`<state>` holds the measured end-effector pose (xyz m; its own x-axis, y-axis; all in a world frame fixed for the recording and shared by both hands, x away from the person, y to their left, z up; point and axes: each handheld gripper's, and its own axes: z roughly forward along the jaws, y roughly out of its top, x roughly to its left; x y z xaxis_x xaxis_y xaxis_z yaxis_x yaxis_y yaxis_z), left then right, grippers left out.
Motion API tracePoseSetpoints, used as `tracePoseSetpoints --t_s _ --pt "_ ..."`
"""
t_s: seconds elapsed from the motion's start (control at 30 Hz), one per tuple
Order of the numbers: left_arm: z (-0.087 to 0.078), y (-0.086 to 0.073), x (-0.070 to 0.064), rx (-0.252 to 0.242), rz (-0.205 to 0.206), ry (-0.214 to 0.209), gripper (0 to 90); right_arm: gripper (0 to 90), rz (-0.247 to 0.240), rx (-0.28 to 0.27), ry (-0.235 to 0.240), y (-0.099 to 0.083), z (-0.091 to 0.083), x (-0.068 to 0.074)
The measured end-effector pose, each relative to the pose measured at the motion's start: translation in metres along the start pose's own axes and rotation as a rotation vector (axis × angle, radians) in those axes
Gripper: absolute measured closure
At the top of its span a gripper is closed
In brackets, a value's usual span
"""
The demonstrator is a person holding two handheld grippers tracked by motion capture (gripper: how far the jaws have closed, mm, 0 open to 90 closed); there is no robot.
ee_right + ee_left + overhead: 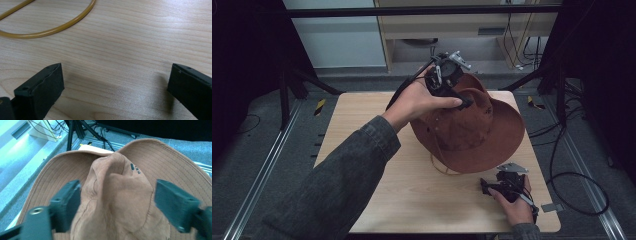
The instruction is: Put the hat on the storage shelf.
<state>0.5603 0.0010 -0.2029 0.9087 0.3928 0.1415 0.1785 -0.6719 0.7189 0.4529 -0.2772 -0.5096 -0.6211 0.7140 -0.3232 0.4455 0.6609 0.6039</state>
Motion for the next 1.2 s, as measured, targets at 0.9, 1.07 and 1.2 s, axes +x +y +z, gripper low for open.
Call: tracePoseSetpoints --t_s 0.9,1.07,1.2 --pt "-0.08 -0.072 0.016 -0.106 -0.083 0.092 6.0 0.5 -0.001 0.001 0.0 0.0 0.0 0.0" --pt "-0.095 -0.095 0.022 -0.121 -0.117 0.111 5.7 0.5 -0.001 0.001 0.0 0.0 0.0 0.0" --pt "-0.102 -0.115 0.024 -0.135 -0.148 0.111 5.7 0.6 -0.002 0.002 -0.002 0.0 0.0 0.0"
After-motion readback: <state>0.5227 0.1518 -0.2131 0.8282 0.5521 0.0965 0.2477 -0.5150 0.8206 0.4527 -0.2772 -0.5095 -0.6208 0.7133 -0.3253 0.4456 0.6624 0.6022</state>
